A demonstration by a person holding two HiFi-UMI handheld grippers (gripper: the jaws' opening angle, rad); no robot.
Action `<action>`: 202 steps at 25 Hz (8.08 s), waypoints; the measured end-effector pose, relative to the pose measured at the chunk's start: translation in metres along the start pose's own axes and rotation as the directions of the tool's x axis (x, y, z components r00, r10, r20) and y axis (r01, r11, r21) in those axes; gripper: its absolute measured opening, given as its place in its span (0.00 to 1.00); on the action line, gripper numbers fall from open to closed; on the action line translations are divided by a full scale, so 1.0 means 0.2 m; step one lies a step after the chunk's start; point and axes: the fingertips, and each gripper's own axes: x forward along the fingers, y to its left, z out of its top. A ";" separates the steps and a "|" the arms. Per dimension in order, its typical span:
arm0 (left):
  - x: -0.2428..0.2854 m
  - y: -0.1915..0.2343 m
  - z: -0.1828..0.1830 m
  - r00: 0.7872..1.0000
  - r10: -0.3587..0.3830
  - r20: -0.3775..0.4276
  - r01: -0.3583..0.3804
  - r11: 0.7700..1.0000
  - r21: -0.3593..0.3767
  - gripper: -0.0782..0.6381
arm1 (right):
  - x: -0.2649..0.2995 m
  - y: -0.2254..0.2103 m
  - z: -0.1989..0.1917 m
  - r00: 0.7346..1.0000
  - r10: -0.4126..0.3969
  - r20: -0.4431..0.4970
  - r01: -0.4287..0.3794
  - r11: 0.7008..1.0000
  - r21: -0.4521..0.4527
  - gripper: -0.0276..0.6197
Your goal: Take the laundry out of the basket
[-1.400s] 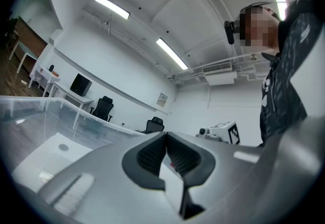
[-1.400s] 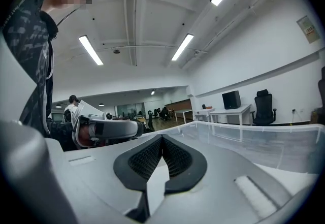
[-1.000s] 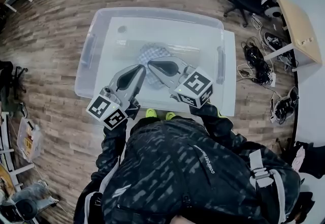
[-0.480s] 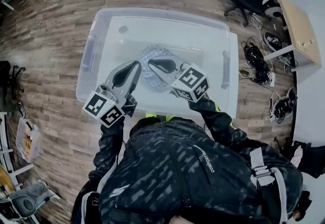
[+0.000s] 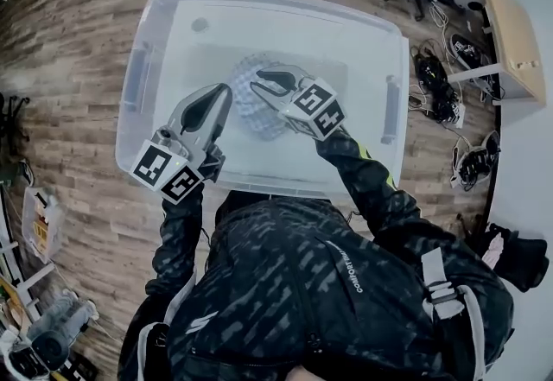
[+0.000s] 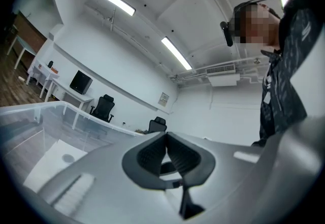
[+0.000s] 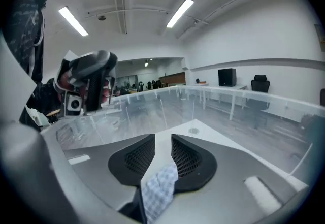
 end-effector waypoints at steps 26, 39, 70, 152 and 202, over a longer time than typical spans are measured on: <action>0.05 0.24 -0.12 0.997 0.058 -0.047 -0.063 0.994 -0.094 0.12 | 0.39 -0.26 -0.72 0.931 -0.028 -0.365 0.013 0.999 -0.042 0.50; 0.03 0.28 -0.14 0.996 0.064 -0.058 -0.070 0.992 -0.110 0.12 | 0.45 -0.25 -0.86 0.895 -0.021 -0.446 -0.033 0.993 -0.113 0.67; -0.02 0.32 -0.07 0.994 0.102 -0.023 -0.104 0.990 -0.099 0.12 | 0.59 -0.31 -0.96 0.834 -0.221 -0.506 0.120 0.967 -0.224 0.58; -0.24 -0.36 0.20 0.989 0.100 0.112 -0.109 0.991 0.076 0.12 | -1.09 0.13 0.82 0.789 -0.200 0.581 0.114 0.977 0.181 0.21; -1.25 -0.85 -0.02 0.980 -0.194 0.047 0.193 0.981 0.027 0.12 | -1.85 1.36 0.83 0.503 -0.491 0.711 0.494 0.838 0.230 0.21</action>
